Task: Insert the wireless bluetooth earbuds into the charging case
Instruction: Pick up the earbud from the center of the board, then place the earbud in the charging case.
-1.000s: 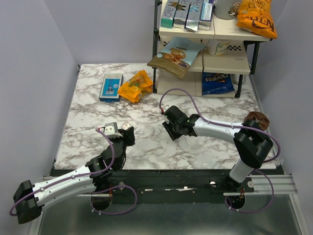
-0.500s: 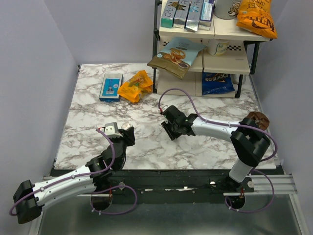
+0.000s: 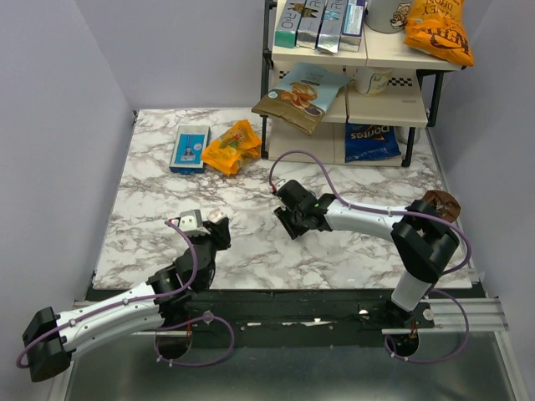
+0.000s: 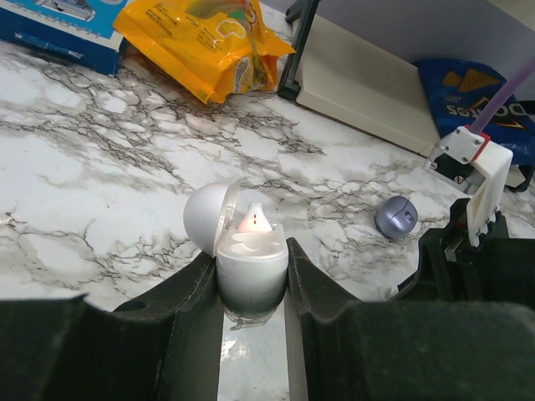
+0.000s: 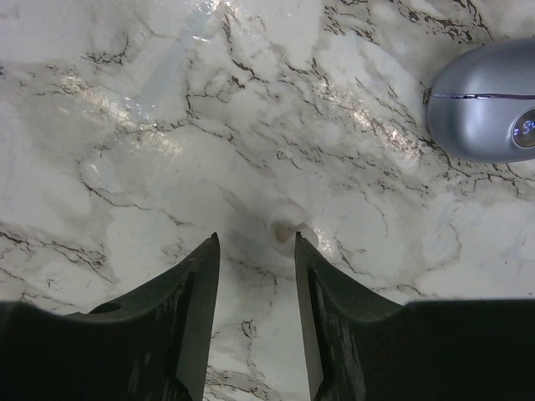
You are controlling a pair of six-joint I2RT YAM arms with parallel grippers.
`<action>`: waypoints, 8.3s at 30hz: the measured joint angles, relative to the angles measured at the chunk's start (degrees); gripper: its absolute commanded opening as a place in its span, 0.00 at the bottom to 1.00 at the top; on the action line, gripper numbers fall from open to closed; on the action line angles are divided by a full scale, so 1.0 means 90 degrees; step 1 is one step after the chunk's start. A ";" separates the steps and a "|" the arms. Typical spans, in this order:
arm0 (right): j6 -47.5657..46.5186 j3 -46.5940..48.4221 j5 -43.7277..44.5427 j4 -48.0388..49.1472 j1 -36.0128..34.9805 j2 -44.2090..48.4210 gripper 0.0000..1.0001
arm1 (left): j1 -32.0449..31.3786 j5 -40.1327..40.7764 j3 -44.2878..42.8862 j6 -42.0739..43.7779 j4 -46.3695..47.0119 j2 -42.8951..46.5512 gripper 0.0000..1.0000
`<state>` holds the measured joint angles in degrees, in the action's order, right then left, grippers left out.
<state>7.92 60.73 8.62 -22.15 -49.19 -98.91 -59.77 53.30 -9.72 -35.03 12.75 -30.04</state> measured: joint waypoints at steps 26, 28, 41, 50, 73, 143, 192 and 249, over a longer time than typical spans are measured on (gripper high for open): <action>0.0017 0.0015 0.0386 0.0005 0.0175 -0.0107 0.37 | -0.0002 0.0002 0.0024 -0.0002 0.0002 0.0005 0.00; 0.0015 0.0015 0.0406 0.0002 0.0175 -0.0107 0.33 | -0.0012 0.0000 0.0027 -0.0002 0.0005 0.0005 0.00; 0.0070 0.0017 0.0537 0.0039 0.0185 -0.0075 0.01 | -0.0039 0.0000 0.0061 -0.0002 0.0087 -0.0036 0.00; 0.0138 0.0015 0.0415 -0.0165 0.0185 0.0471 0.01 | -0.0039 -0.0112 0.0061 0.0102 0.0255 -0.0080 0.00; -0.0721 0.0389 -0.4286 -0.1188 0.0102 0.5634 0.01 | 0.0770 -0.7776 -0.1695 0.1843 0.0690 -0.0789 0.00; -0.1314 0.0209 -0.2900 -0.1171 -0.1753 0.4979 0.01 | 0.1188 -1.2456 -0.2783 0.2356 0.0816 -0.3019 0.00; -0.0976 0.0510 -0.1435 -0.1205 -0.2084 0.5280 0.40 | 0.1258 -1.1985 -0.2249 0.1897 0.1865 -0.2771 0.00; -0.0493 0.0279 -0.0835 -0.1073 -0.2113 0.4879 0.33 | 0.1241 -1.0472 -0.1809 0.1603 0.2671 -0.2725 0.00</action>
<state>3.49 63.24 1.10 -31.81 -68.20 -55.00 -48.60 -40.95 -26.00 -20.60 36.80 -54.57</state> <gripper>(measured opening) 0.329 0.359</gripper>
